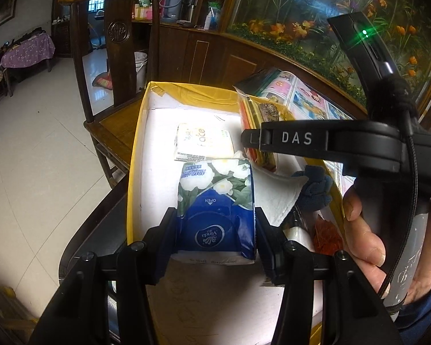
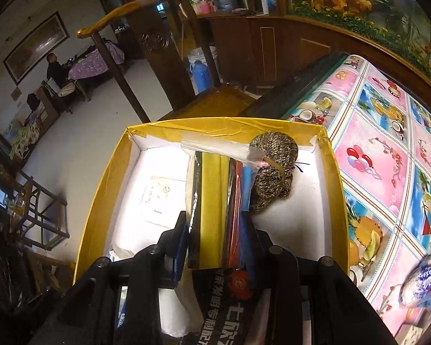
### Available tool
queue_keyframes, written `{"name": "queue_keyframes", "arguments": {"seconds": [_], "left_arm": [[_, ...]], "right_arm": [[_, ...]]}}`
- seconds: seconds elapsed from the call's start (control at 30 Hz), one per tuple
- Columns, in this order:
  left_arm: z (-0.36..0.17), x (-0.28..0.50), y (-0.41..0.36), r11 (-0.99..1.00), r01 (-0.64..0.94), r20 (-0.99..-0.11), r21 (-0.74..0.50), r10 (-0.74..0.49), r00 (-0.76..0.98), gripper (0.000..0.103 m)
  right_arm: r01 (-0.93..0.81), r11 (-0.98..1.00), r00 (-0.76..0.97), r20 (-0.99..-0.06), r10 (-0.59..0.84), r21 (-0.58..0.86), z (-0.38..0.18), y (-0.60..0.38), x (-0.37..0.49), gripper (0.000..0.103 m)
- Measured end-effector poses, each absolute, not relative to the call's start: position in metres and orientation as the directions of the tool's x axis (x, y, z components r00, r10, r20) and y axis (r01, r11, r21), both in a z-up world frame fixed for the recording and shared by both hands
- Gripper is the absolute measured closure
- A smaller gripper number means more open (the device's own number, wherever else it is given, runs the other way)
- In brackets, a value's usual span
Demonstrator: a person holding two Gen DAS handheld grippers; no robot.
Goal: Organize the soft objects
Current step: 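Open the right tool to drop the sponge pack while the left tool drops the tissue pack, then move both tools back from the box toward the table items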
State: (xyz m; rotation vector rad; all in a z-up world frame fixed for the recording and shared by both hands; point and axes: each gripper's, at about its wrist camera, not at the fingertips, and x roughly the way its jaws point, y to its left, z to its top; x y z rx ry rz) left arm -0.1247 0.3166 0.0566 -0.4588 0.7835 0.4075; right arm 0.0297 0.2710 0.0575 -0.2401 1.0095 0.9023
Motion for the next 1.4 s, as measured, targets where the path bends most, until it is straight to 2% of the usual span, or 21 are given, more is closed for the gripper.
{"name": "queue_keyframes", "arguments": {"seconds": [0.33, 0.47, 1.03, 1.4], "left_arm": [[0.057, -0.126, 0.317, 0.832, -0.499, -0.738, -0.245, 0.174, 0.652, 0.047], [0.058, -0.126, 0.314, 0.834, -0.49, -0.73, -0.254, 0.168, 0.663, 0.033], [0.073, -0.131, 0.291, 0.846, -0.475, -0.703, -0.243, 0.184, 0.687, 0.033], [0.089, -0.118, 0.24, 0.896, -0.406, -0.691, -0.179, 0.18, 0.701, 0.033]], "right_arm": [[-0.761, 0.596, 0.203, -0.781, 0.591, 0.254, 0.063, 0.258, 0.021, 0.061], [-0.767, 0.587, 0.207, -0.766, 0.608, 0.259, 0.068, 0.254, 0.016, 0.055], [-0.742, 0.543, 0.178, -0.665, 0.726, 0.394, 0.085, 0.177, -0.003, 0.055], [-0.698, 0.558, 0.221, -0.605, 0.765, 0.45, 0.09, 0.08, -0.002, 0.055]]}}
